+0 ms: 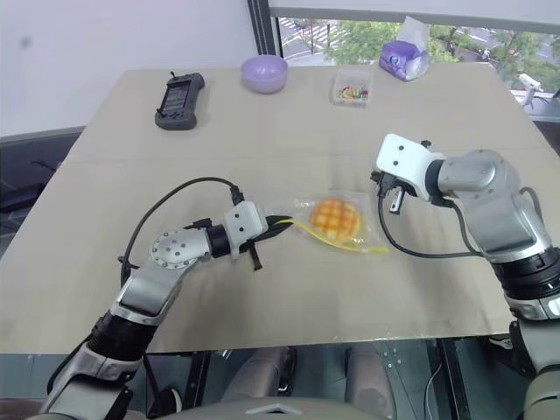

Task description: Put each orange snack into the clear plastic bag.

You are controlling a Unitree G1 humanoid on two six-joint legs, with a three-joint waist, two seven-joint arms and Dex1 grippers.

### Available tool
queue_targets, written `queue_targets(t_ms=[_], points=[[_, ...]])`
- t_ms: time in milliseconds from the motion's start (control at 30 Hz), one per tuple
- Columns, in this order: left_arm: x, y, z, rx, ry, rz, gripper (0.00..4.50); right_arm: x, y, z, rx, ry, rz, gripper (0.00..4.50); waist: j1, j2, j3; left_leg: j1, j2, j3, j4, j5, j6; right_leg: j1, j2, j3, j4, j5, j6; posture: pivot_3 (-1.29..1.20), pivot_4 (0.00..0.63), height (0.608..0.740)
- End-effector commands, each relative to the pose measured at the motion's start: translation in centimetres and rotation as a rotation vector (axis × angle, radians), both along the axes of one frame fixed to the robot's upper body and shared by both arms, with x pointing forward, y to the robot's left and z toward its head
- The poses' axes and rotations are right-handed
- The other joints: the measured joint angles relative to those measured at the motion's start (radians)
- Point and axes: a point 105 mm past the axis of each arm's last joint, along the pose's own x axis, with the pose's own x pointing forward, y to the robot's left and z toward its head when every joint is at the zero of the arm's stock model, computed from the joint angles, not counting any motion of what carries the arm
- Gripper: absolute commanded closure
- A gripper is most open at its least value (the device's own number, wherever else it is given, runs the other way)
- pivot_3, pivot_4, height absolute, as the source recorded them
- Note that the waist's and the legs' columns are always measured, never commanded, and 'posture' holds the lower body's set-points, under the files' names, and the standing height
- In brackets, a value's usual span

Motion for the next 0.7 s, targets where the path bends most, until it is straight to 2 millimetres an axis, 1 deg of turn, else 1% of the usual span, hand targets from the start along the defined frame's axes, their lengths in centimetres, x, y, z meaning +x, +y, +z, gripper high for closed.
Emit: queue_targets(t_ms=[33, 100, 133, 167, 233, 267, 367, 433, 467, 533, 600, 633, 700], points=[[0.0, 0.3, 1.1, -0.016, -0.045, -0.007, 3.21, -0.3, -0.3, 1.4, 0.006, -0.048, -0.003, 4.50, 0.000, 0.000, 0.000, 0.000, 0.000, 0.000, 0.000, 0.000, 0.000, 0.000, 0.000, 0.000, 0.000, 0.000, 0.000, 0.00, 0.150, 0.740], [0.1, 0.4, 1.2, -0.013, -0.065, 0.016, 2.33, -0.3, -0.4, 1.4, 0.008, -0.043, -0.006, 4.50, 0.000, 0.000, 0.000, 0.000, 0.000, 0.000, 0.000, 0.000, 0.000, 0.000, 0.000, 0.000, 0.000, 0.000, 0.000, 0.00, 0.150, 0.740], [-0.2, 0.3, 1.2, -0.006, -0.074, 0.009, 1.79, -0.4, -0.6, 1.4, 0.006, -0.039, -0.009, 4.50, 0.000, 0.000, 0.000, 0.000, 0.000, 0.000, 0.000, 0.000, 0.000, 0.000, 0.000, 0.000, 0.000, 0.000, 0.000, 0.00, 0.150, 0.740], [-0.8, 0.2, 1.3, -0.008, -0.059, -0.004, 1.37, -0.5, -0.8, 1.3, 0.006, -0.033, -0.014, 4.50, 0.000, 0.000, 0.000, 0.000, 0.000, 0.000, 0.000, 0.000, 0.000, 0.000, 0.000, 0.000, 0.000, 0.000, 0.000, 0.00, 0.150, 0.740], [-1.7, 0.3, 1.3, -0.023, 0.000, -0.014, 0.33, -0.6, -1.2, 1.2, 0.001, -0.024, -0.021, 4.50, 0.000, 0.000, 0.000, -0.001, 0.000, 0.000, 0.000, 0.000, 0.000, 0.000, 0.000, 0.000, -0.001, 0.000, 0.000, 0.00, 0.150, 0.740], [-2.1, 0.5, 1.1, -0.027, 0.046, -0.007, 0.14, -0.8, -1.4, 1.1, -0.001, -0.018, -0.022, 4.50, -0.001, 0.000, 0.000, -0.001, 0.000, 0.000, 0.000, 0.000, 0.000, 0.000, 0.000, 0.000, -0.001, 0.000, 0.000, 0.00, 0.150, 0.740], [-3.7, 1.4, 1.3, -0.049, 0.167, -0.006, 0.14, -1.9, -2.3, 0.5, 0.016, 0.043, -0.027, 4.50, 0.000, 0.000, 0.000, 0.000, 0.000, 0.000, -0.001, 0.000, 0.000, 0.000, 0.000, 0.000, 0.000, 0.000, 0.000, 0.00, 0.150, 0.740], [-4.4, 2.5, 1.9, -0.078, 0.223, 0.013, 0.14, -2.8, -2.8, 0.3, 0.044, 0.080, -0.026, 4.50, 0.000, 0.000, 0.000, 0.000, 0.001, 0.000, -0.001, 0.000, 0.001, 0.000, 0.000, 0.000, -0.001, 0.000, 0.000, 0.00, 0.150, 0.740], [-4.4, 3.5, 2.0, -0.081, 0.256, 0.044, 0.14, -3.5, -3.2, 0.1, 0.067, 0.110, -0.023, 4.50, 0.001, 0.000, 0.000, 0.000, 0.001, -0.001, -0.001, 0.000, 0.001, 0.000, 0.000, 0.000, -0.001, 0.000, 0.000, 0.00, 0.150, 0.740], [-4.2, 5.9, 2.9, -0.096, 0.269, 0.103, 0.14, -5.1, -4.1, -0.3, 0.121, 0.179, -0.030, 4.50, 0.004, 0.001, 0.001, 0.000, 0.001, -0.001, -0.001, -0.001, 0.001, 0.001, 0.000, 0.000, -0.001, 0.000, 0.000, 0.00, 0.150, 0.740], [-3.9, 8.4, 3.7, -0.122, 0.258, 0.181, 0.14, -6.2, -5.6, -0.6, 0.190, 0.233, -0.078, 4.50, 0.007, 0.001, 0.001, 0.000, 0.002, -0.001, -0.001, -0.003, 0.004, 0.001, 0.001, -0.001, -0.001, 0.000, 0.000, 0.00, 0.150, 0.740], [-4.1, 9.3, 4.1, -0.138, 0.269, 0.203, 0.14, -6.8, -6.4, -0.8, 0.221, 0.261, -0.101, 4.50, 0.009, 0.001, 0.001, 0.001, 0.002, -0.001, -0.001, -0.003, 0.004, 0.001, 0.001, -0.001, -0.001, 0.000, 0.000, 0.00, 0.150, 0.740], [-5.0, 10.4, 4.7, -0.152, 0.284, 0.207, 0.14, -8.0, -7.7, -1.1, 0.269, 0.309, -0.122, 4.50, 0.012, 0.001, 0.001, 0.001, 0.002, -0.001, -0.001, -0.003, 0.005, 0.002, 0.001, -0.001, -0.002, 0.000, 0.000, 0.00, 0.150, 0.740]])
